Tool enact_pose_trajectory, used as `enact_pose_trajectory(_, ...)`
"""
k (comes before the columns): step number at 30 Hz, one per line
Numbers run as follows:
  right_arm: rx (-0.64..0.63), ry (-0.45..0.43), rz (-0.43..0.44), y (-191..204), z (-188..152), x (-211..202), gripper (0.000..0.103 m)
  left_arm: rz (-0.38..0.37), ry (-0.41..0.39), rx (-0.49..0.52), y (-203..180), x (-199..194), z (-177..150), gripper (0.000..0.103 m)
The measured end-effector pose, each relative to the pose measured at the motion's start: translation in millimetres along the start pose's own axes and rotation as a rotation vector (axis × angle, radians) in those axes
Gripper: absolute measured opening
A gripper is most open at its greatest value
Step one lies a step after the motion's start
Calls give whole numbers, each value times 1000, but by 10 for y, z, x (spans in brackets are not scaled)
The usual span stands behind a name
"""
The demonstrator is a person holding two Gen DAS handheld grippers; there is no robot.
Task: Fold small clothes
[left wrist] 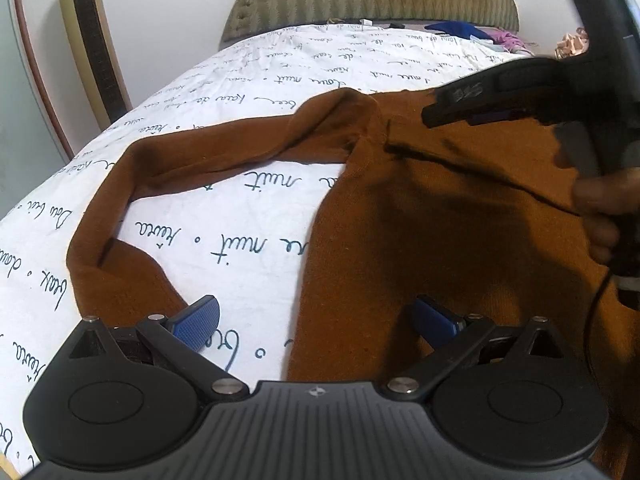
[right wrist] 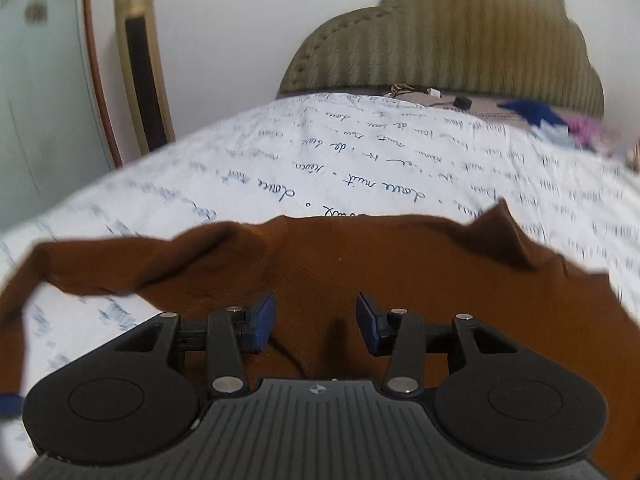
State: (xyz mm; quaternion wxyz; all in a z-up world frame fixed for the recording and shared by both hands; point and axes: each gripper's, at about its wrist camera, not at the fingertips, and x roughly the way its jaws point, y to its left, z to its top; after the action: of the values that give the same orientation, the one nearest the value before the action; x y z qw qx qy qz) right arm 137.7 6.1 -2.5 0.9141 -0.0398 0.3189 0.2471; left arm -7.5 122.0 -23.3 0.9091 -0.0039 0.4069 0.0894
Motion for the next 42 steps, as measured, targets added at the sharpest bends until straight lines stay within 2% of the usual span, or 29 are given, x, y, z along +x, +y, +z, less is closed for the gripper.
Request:
enact_pose_trajectory(2, 34, 42, 31, -52, -46, -21, 49, -4, -5, 11, -23, -22, -17, 103)
enact_pose_trajectory(3, 23, 86, 40, -42, -46, 50, 55, -3, -7, 16, -32, -32, -26, 103)
enact_pose_trajectory(5, -12, 162, 19, -15, -106, 190, 56, 6, -17, 29, -26, -82, -51, 103)
enact_pose_trajectory(7, -12, 125, -16, 43, -138, 167, 56, 28, -35, 34, 42, -150, -74, 103)
enact_pose_trajectory(11, 14, 59, 130, 246, -78, -27, 56, 106, -63, 2, 379, -280, -82, 103)
enact_pose_trajectory(16, -168, 57, 260, 764, -151, -105, 56, 241, -86, -157, 1076, -464, -86, 103)
enact_pose_trajectory(19, -232, 99, 365, 1049, -185, -112, 56, 281, -60, -258, 1436, -442, -100, 103)
enact_pose_trajectory(22, -244, 159, 466, 1300, -289, -112, 56, 272, -33, -351, 1676, -400, -129, 103)
enact_pose_trajectory(26, -242, 231, 502, 1544, -425, 6, 57, 286, -58, -405, 1800, -459, -164, 103)
enact_pose_trajectory(27, -251, 224, 497, 1601, -463, 6, 56, 289, -65, -411, 1814, -473, -166, 103)
enact_pose_trajectory(29, -276, 216, 511, 1695, -474, -1, 37, 287, -65, -415, 1822, -493, -176, 103)
enact_pose_trajectory(30, -270, 222, 537, 1707, -462, -25, 18, 285, -64, -415, 1813, -505, -181, 103)
enact_pose_trajectory(31, -254, 232, 562, 1715, -459, -41, 7, 283, -61, -416, 1807, -494, -177, 103)
enact_pose_trajectory(34, -247, 223, 573, 1704, -429, -52, 7, 277, -56, -418, 1777, -490, -180, 103)
enact_pose_trajectory(36, -191, 215, 581, 1605, -349, -52, 7, 268, -54, -423, 1762, -479, -162, 103)
enact_pose_trajectory(42, -69, 39, 483, 1046, 94, -360, 7, 198, -65, -394, 1570, -449, -24, 103)
